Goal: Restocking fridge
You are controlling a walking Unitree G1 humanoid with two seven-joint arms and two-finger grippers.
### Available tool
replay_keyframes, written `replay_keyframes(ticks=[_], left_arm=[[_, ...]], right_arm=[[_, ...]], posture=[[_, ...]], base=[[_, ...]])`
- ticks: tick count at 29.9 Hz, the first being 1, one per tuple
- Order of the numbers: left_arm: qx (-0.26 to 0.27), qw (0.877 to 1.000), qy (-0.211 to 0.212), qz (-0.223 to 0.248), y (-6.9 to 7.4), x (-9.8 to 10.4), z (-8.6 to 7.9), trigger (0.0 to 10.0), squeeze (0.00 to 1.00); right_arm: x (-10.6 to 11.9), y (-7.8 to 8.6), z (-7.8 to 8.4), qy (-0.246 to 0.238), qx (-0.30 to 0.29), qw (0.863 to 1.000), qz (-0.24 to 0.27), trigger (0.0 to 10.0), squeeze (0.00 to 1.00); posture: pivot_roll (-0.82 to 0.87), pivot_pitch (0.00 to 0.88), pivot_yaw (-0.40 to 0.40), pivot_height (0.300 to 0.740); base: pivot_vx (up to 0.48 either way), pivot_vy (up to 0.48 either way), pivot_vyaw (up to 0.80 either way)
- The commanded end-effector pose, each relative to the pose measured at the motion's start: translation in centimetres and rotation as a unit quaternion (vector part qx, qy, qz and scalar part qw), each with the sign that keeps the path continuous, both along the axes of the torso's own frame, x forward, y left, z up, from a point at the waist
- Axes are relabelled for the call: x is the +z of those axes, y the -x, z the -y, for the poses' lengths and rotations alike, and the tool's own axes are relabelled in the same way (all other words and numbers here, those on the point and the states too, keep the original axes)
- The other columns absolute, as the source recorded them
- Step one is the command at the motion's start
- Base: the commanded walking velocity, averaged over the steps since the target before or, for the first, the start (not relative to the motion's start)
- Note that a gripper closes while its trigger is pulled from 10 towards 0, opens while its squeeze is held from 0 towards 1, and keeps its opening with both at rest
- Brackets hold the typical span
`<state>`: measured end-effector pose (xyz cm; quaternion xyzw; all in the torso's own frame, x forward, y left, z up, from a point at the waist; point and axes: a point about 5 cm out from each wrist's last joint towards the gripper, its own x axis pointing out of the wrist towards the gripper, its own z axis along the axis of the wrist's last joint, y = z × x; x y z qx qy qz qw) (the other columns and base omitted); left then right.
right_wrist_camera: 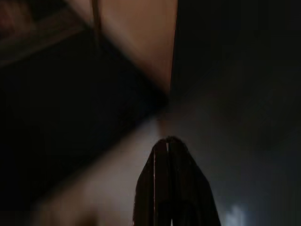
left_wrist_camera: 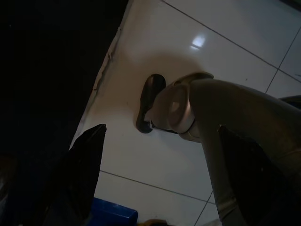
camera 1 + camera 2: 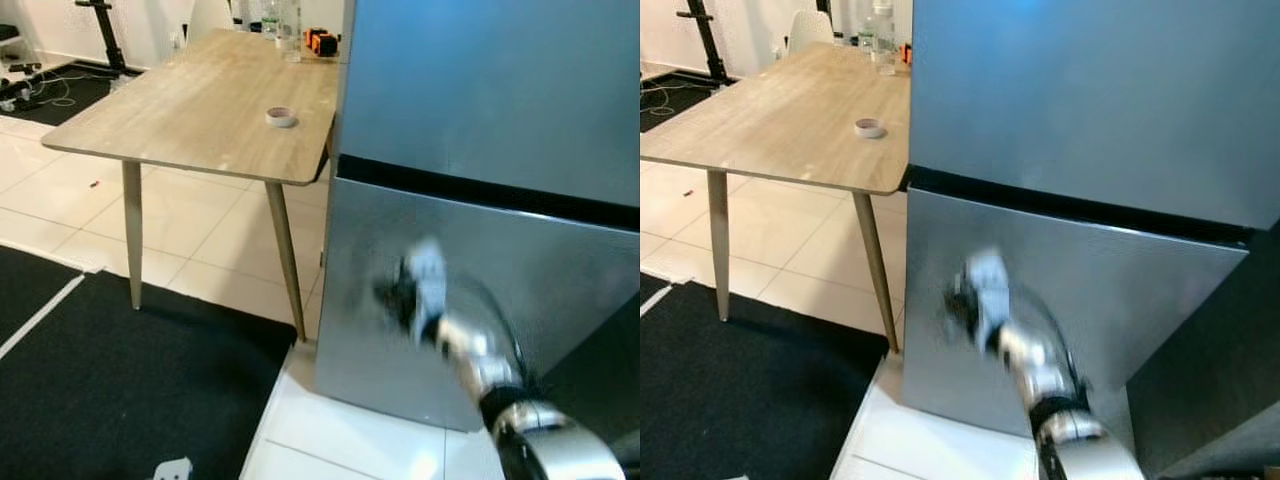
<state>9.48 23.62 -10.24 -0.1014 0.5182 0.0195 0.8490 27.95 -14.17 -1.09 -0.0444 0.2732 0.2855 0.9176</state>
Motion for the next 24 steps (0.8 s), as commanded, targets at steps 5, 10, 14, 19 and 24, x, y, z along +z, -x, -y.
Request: replay_keyframes(ticks=[5,10,14,19,24], left_arm=[[-0.004,1.000,0.006,0.001,0.0,-0.1,0.4,10.0,0.00],[-0.015,1.000,0.001,0.001,-0.3,0.0,0.3,10.0,0.00],[-0.020,1.000,-0.003,0.003,-0.6,0.1,0.4,10.0,0.00],[-0.027,0.999,-0.019,0.005,-1.1,0.1,0.4,10.0,0.00],[-0.053,0.996,-0.074,-0.011,-1.7,0.2,0.1,10.0,0.00]], right_arm=[[-4.4,5.1,4.6,0.116,-0.085,0.983,-0.111,10.0,0.00],[-8.7,14.4,7.5,0.199,-0.110,0.942,-0.247,10.0,0.00],[-9.5,17.0,7.7,0.236,-0.085,0.927,-0.278,10.0,0.00],[-9.7,17.5,7.8,0.259,-0.080,0.920,-0.284,10.0,0.00],[-9.3,16.8,8.6,0.283,-0.086,0.917,-0.267,10.0,0.00]], posture=[[0.02,0.000,-0.082,0.740],[0.03,0.000,-0.080,0.740],[0.04,0.000,-0.085,0.740],[0.06,0.000,-0.085,0.740],[0.09,0.000,-0.090,0.740]], base=[[0.000,0.000,0.00],[0.000,0.000,0.00],[0.000,0.000,0.00],[0.000,0.000,0.00],[0.000,0.000,0.00]])
